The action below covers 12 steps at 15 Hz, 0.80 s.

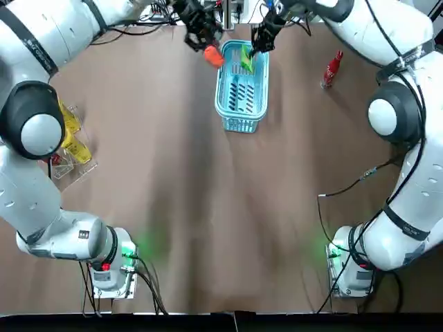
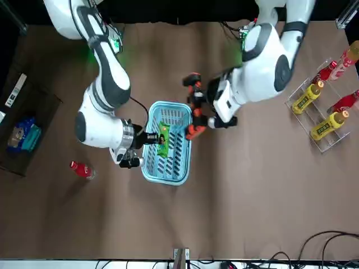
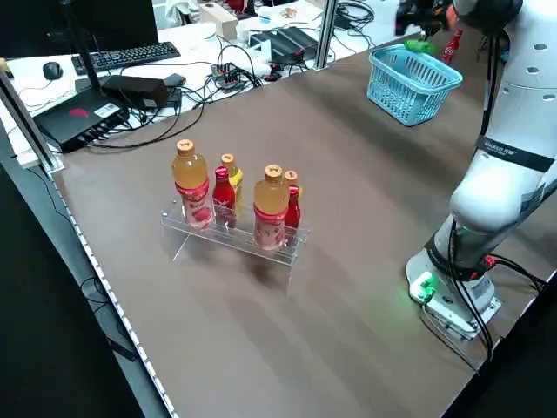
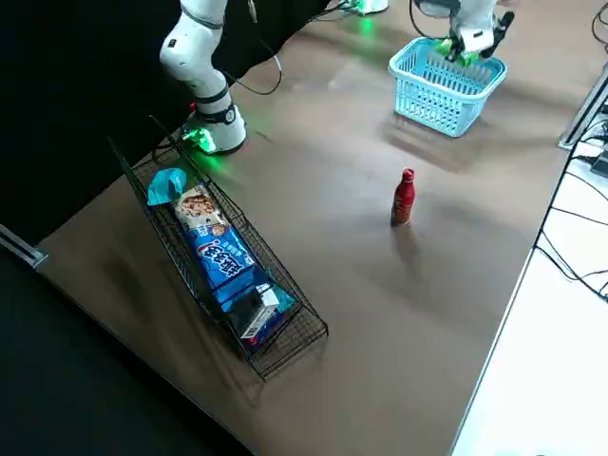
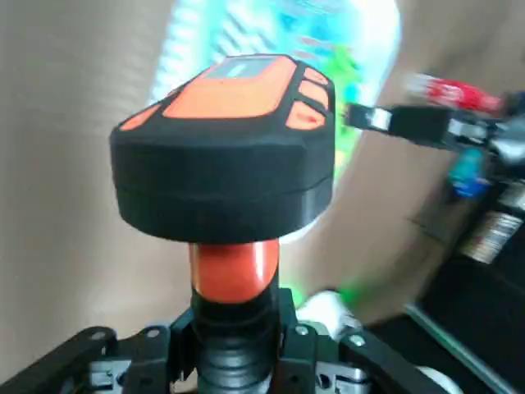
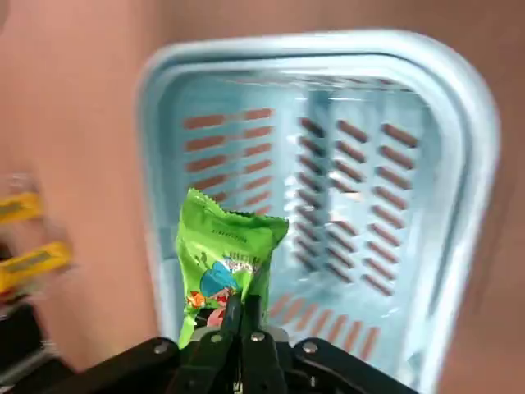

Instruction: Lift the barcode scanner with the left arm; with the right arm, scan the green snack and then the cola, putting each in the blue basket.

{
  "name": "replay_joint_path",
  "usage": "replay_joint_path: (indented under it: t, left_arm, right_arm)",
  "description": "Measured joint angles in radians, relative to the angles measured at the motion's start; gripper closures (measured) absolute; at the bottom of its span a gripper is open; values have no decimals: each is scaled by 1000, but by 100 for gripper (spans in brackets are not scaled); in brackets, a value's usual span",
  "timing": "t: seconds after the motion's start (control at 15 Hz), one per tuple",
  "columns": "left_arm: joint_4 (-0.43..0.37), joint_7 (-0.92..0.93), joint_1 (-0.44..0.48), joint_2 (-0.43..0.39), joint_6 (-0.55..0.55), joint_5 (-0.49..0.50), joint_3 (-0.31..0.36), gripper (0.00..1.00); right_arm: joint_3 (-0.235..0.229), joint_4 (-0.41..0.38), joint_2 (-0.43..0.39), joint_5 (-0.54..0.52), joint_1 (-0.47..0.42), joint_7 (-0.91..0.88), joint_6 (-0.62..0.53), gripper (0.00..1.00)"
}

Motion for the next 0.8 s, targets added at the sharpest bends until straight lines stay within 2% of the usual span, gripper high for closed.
replay_joint_path:
  t: [0.27, 0.47, 0.53, 0.73, 0.8]
  left_arm:
    - [-9, 8, 60, 10, -90, 300, 13, 66]
    - [-42, 68, 72, 42, -119, 508, 15, 66]
    - [-55, 94, 78, 63, -119, 572, 16, 66]
    - [-80, 155, 101, 142, -118, 717, 18, 66]
    - [-83, 166, 114, 169, -117, 746, 19, 66]
  right_arm:
    - [1, -1, 62, -79, 52, -13, 146, 98]
    - [1, -1, 69, -98, 77, -13, 167, 97]
    - [1, 0, 69, -102, 77, -13, 167, 93]
    - [-2, 2, 68, -103, 77, -14, 167, 68]
    - [-3, 4, 68, -103, 77, -14, 167, 68]
